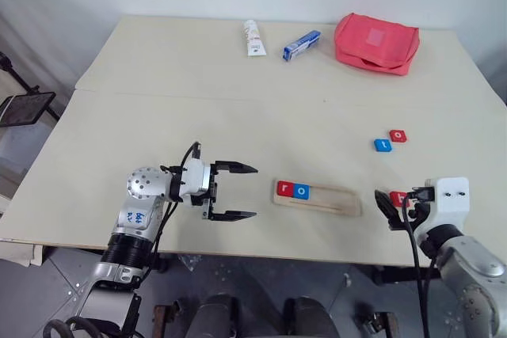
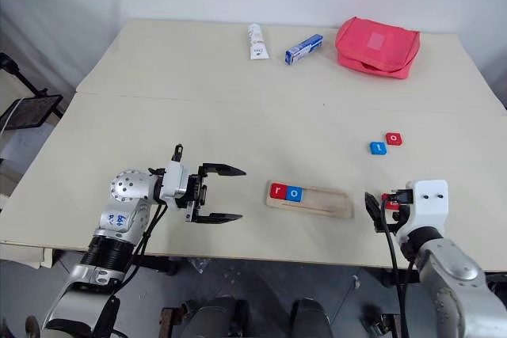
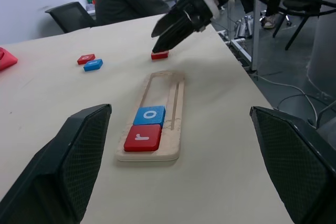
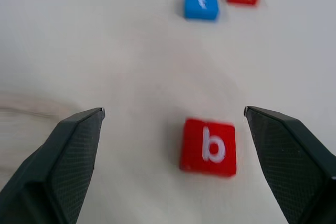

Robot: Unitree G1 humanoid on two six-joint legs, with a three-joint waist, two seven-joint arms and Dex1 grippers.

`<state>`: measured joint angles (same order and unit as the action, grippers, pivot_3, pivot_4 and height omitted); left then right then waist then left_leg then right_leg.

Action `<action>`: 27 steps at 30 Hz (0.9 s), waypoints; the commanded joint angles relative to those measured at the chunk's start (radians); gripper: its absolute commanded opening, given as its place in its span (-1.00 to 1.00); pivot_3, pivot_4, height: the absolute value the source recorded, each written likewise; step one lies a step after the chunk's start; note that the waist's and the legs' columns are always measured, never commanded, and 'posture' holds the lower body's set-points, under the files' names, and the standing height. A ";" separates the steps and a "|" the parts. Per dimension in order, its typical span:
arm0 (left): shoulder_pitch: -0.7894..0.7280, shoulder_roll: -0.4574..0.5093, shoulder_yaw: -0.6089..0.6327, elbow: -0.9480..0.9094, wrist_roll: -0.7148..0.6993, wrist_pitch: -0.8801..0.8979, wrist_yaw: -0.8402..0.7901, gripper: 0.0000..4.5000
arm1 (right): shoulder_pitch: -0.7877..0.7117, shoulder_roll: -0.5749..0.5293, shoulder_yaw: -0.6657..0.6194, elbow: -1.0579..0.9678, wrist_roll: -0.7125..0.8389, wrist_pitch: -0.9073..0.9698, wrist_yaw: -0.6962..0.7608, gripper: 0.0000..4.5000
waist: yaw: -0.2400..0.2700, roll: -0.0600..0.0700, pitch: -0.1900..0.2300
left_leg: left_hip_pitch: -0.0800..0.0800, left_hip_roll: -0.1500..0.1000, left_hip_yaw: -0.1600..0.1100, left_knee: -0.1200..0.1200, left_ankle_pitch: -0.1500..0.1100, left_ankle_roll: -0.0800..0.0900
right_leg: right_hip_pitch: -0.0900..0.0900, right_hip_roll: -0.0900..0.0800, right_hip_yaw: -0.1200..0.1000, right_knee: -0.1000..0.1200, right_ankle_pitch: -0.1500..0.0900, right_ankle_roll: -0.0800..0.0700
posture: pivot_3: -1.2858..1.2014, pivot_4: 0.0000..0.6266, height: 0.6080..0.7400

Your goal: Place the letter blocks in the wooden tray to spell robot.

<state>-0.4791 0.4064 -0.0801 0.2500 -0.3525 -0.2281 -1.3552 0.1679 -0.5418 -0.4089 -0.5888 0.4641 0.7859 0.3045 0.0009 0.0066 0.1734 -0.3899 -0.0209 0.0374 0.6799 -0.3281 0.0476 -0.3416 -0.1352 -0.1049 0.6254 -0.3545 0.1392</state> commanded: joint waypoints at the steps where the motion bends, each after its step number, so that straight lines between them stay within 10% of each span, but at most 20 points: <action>1: 0.020 -0.006 0.005 -0.054 -0.046 0.026 0.006 1.00 | 0.029 -0.219 -0.027 0.021 0.024 -0.047 0.275 0.98 | 0.000 0.000 0.000 | 0.000 0.000 0.000 0.000 0.000 0.000 | 0.001 0.000 0.000 0.000 0.000 0.000 | 0.03 -0.52 1.00; 11: 0.100 -0.005 -0.004 -0.112 -0.030 0.018 0.041 1.00 | -0.160 -0.575 0.154 0.509 -0.142 -0.426 0.736 0.98 | 0.001 -0.001 0.001 | 0.000 0.001 0.001 0.001 0.000 0.001 | 0.004 0.000 -0.002 -0.005 0.000 0.000 | 0.03 -0.52 1.00; 24: 0.165 0.041 0.003 -0.173 -0.031 0.009 0.075 1.00 | -0.495 -0.559 0.434 0.956 -0.335 -0.725 0.985 0.98 | 0.000 -0.001 0.001 | -0.001 0.001 0.000 0.002 0.000 0.001 | 0.003 -0.002 -0.005 -0.005 0.000 0.000 | 0.03 -0.52 1.00; 27: 0.169 0.047 0.004 -0.179 -0.031 0.009 0.082 1.00 | -0.520 -0.543 0.448 0.993 -0.353 -0.742 0.980 0.70 | -0.001 -0.002 0.001 | -0.001 0.001 0.000 0.002 0.000 0.001 | 0.003 -0.002 -0.006 -0.005 0.000 0.000 | 0.03 -0.52 1.00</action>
<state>-0.3136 0.4464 -0.0853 0.1100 -0.3782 -0.2081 -1.2803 -0.3441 -1.0918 0.0360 0.3834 0.1333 0.0597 1.2887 0.0002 0.0051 0.1742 -0.3904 -0.0198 0.0373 0.6820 -0.3283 0.0486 -0.3379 -0.1368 -0.1108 0.6203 -0.3544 0.1392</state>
